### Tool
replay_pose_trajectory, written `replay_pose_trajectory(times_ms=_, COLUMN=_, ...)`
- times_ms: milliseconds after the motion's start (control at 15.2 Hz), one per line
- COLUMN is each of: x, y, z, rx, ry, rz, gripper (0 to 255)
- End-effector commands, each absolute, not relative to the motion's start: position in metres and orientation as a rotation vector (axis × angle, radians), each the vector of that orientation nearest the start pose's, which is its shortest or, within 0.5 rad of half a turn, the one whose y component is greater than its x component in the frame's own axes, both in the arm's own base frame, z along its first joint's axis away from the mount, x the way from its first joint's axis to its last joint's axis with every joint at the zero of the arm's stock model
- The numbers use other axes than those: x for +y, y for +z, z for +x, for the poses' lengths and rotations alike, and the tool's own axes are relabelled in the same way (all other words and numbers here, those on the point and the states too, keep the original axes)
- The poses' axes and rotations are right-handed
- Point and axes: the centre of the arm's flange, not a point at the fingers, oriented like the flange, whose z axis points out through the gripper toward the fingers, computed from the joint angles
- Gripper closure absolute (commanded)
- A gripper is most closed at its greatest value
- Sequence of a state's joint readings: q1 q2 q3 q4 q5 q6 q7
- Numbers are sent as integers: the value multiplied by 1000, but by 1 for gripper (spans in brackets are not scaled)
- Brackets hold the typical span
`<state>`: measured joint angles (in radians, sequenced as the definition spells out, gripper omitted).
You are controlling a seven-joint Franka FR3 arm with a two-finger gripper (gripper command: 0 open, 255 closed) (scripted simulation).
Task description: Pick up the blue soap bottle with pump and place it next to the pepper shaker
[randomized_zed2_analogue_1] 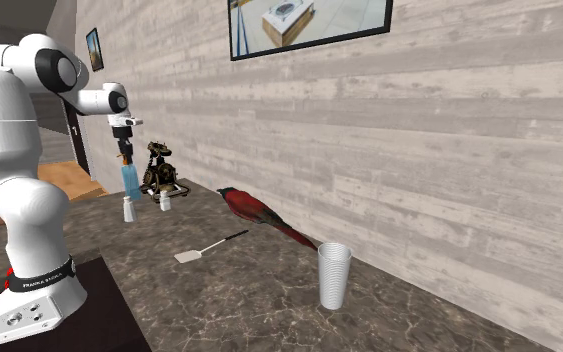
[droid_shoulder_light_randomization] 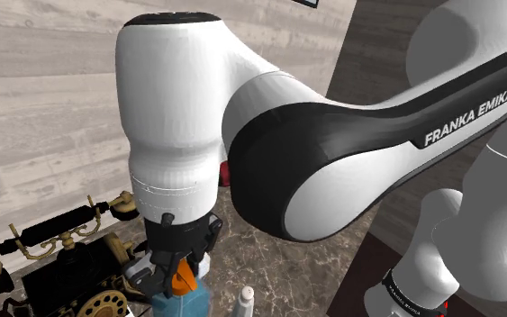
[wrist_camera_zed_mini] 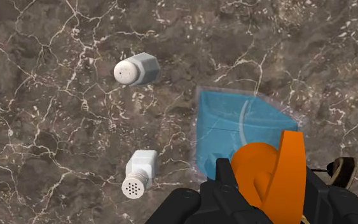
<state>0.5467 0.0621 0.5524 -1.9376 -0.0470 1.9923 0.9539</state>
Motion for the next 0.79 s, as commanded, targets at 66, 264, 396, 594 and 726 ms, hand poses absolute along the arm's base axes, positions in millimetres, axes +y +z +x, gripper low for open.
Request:
replay_pose_trajectory(times_ms=66, x=505, y=441, z=266, rx=-257, ry=-17, rz=-3134, gripper=255)
replay_pose_trajectory(times_ms=264, x=505, y=425, z=266, rx=-257, ry=-17, rz=-3134, gripper=255)
replay_pose_trajectory(times_ms=396, x=505, y=421, z=266, rx=-257, ry=-16, rz=-3134, gripper=255)
replay_pose_trajectory(times_ms=594, x=505, y=421, z=266, rx=-257, ry=-17, rz=-3134, gripper=255)
replay_pose_trajectory(times_ms=726, x=505, y=421, z=266, rx=-257, ry=-17, rz=-3134, gripper=255)
